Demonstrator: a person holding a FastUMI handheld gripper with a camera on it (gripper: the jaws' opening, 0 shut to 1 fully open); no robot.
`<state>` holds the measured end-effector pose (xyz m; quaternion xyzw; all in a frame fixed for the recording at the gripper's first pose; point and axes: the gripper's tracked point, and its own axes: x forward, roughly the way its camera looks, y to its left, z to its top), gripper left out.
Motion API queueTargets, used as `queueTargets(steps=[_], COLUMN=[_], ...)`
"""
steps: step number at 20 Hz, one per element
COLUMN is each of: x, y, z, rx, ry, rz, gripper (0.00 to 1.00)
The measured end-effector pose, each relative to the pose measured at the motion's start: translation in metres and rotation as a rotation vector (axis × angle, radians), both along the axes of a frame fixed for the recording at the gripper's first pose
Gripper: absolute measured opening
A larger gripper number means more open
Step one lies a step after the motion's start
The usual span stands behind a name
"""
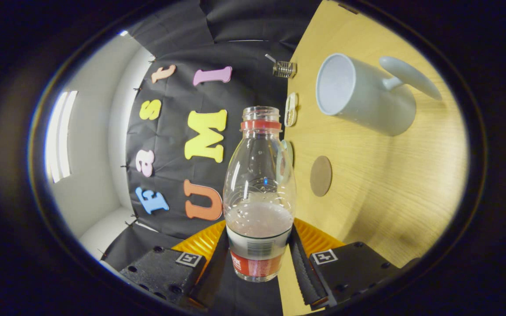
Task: Take the bottle from table, then pour the juice into the cup, finally place the bottle on the coaster
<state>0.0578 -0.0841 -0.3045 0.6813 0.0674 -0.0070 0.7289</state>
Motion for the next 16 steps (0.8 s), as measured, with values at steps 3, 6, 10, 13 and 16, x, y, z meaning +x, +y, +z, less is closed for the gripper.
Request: queueTargets(steps=[3,6,10,13,16], x=[0.000,0.001,0.002,0.002,0.001], y=[-0.005,-0.009,-0.012,-0.017,-0.020], z=[0.004,0.003,0.004,0.007,0.007], rx=[0.054,0.125,0.166,0.198,0.223], ry=[-0.011,0.009,0.016,0.005,0.004], rz=[-0.020,-0.047,-0.056,-0.069,-0.079], gripper=[0.76,0.76,0.76,0.76,0.76])
